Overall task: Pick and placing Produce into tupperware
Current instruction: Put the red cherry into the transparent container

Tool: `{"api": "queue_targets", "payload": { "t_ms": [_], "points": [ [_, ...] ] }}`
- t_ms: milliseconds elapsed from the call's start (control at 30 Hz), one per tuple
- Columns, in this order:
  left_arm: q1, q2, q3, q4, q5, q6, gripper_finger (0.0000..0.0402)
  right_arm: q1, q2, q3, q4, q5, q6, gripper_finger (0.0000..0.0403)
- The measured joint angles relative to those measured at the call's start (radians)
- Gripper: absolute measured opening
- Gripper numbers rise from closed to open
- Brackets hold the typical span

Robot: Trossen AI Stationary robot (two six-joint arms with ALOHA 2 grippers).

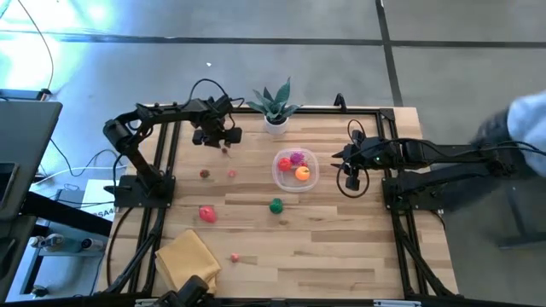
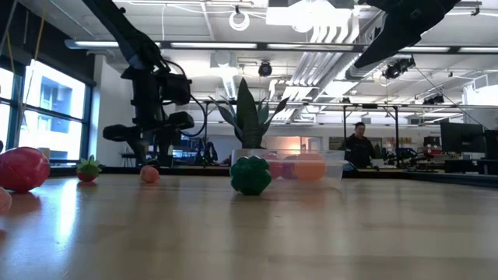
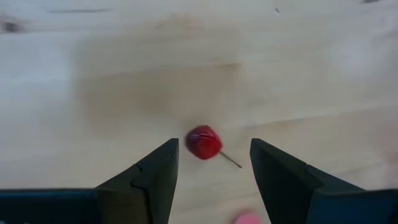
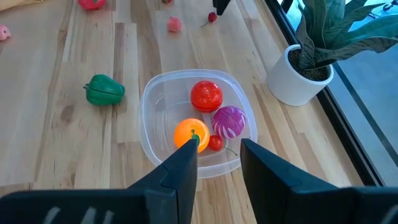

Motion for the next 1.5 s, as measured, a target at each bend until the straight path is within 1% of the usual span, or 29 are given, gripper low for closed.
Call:
{"api": "queue_targets", "payload": {
  "t_ms": [133,233,300,533,933,1267,1500],
  "points": [
    [-0.001,0.0,0.0,-0.002,-0.025,0.0,0.0191,0.0,0.0,0.0,0.0,0.0,0.0,0.0113],
    [-0.016,0.0,0.0,0.0,-0.083,0.0,0.0191,0.0,0.0,0.0,0.0,0.0,0.0,0.0113],
    [-0.029,0.001,0.0,0.0,-0.102,0.0,0.0191,0.0,0.0,0.0,0.0,0.0,0.0,0.0113],
    [-0.062,0.001,0.0,0.01,-0.107,0.0,0.0191,0.0,0.0,0.0,0.0,0.0,0.0,0.0113],
    [-0.068,0.001,-0.01,0.004,-0.135,-0.007,0.0191,0.0,0.0,0.0,0.0,0.0,0.0,0.0113],
    [-0.101,0.002,-0.011,0.007,-0.145,-0.013,0.0191,0.0,0.0,0.0,0.0,0.0,0.0,0.0113],
    [-0.101,0.049,-0.011,0.003,-0.146,-0.016,0.0191,0.0,0.0,0.0,0.0,0.0,0.0,0.0113]
  ]
}}
